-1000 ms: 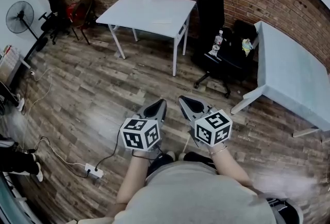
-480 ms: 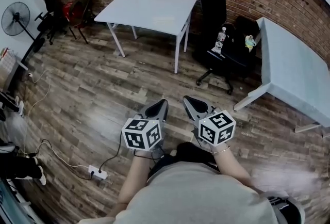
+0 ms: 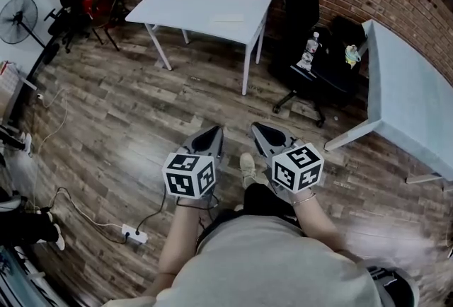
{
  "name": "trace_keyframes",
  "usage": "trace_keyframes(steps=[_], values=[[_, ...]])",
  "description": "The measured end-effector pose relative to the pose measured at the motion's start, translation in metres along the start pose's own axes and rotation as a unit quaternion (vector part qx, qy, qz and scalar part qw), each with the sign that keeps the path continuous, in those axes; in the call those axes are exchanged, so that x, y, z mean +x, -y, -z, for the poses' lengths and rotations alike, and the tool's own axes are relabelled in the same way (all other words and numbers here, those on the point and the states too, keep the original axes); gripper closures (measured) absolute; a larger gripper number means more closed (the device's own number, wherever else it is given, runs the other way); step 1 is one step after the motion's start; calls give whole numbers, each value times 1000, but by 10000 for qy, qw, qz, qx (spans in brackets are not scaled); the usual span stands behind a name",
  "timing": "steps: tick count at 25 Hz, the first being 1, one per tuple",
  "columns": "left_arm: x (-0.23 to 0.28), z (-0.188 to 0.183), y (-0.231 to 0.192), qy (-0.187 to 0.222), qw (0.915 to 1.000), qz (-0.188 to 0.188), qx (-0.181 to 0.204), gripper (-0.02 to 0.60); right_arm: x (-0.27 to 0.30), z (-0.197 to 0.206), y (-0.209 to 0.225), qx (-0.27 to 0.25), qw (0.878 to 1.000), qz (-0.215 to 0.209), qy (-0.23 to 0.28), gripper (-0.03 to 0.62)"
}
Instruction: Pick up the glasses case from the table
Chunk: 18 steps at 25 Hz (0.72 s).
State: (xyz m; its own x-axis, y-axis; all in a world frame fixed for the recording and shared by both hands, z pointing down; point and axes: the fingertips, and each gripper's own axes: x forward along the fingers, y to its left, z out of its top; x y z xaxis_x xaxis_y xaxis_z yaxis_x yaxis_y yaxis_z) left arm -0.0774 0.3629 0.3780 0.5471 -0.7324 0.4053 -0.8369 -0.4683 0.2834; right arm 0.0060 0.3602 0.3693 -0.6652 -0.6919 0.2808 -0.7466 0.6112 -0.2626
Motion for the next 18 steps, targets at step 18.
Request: trace_keyframes(steps=[18], values=[[160, -133, -96, 380, 9979, -516, -69, 569, 151, -106, 148, -95, 9989, -427, 169, 595]])
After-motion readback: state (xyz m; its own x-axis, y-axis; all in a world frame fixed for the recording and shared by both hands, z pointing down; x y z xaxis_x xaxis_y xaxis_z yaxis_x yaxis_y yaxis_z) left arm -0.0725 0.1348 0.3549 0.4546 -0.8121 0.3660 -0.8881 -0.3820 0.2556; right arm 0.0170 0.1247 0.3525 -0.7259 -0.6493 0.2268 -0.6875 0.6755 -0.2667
